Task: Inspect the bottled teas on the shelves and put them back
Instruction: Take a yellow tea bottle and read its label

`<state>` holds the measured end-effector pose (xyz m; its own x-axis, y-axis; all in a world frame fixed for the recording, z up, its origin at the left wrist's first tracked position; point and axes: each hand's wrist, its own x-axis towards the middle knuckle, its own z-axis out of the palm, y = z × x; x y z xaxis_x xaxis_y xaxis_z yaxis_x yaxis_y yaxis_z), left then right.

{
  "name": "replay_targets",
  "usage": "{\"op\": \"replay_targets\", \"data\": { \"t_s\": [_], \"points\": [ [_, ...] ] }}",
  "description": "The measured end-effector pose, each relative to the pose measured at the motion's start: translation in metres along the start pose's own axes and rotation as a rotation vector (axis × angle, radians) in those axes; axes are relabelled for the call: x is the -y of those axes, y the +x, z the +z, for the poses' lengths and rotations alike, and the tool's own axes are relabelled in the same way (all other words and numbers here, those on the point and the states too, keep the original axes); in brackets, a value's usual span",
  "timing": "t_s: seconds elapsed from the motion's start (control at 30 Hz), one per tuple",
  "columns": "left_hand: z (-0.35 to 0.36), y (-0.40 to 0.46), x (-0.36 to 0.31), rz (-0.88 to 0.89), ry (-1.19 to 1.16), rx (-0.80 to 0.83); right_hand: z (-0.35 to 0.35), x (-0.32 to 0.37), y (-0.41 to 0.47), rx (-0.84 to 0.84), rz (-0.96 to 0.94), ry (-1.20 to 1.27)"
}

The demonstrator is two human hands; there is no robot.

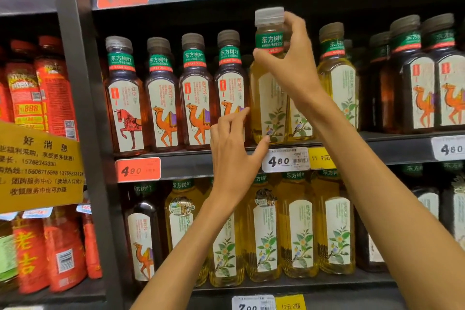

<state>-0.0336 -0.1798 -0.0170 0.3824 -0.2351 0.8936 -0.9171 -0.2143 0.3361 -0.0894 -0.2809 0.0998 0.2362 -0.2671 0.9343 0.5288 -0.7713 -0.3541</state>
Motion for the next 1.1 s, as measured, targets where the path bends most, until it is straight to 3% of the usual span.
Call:
{"op": "replay_targets", "data": {
  "t_s": [0.13,0.27,0.43,0.7,0.9,0.97,1.1],
  "points": [
    [0.001,-0.004,-0.005,-0.026,-0.099,0.065,-0.008,0.022,-0.017,0.063,0.012,0.096],
    [-0.004,-0.011,-0.014,-0.026,-0.242,0.110,-0.018,0.039,-0.032,-0.062,-0.029,0.221],
    [-0.026,-0.032,-0.028,-0.067,-0.574,0.217,-0.040,0.045,-0.049,0.014,0.239,0.598],
    [-0.039,-0.093,-0.041,-0.366,-0.859,0.405,-0.042,0.023,-0.100,0.211,0.576,0.740],
    [-0.046,-0.141,-0.033,-0.827,-1.247,0.605,-0.039,0.015,-0.124,0.423,0.713,1.127],
    [-0.046,-0.151,-0.032,-0.863,-1.376,0.637,-0.036,0.013,-0.130,0.415,0.722,1.129],
    [-0.044,-0.155,-0.028,-0.813,-1.354,0.596,-0.038,0.013,-0.142,0.288,0.623,0.747]
  ]
}}
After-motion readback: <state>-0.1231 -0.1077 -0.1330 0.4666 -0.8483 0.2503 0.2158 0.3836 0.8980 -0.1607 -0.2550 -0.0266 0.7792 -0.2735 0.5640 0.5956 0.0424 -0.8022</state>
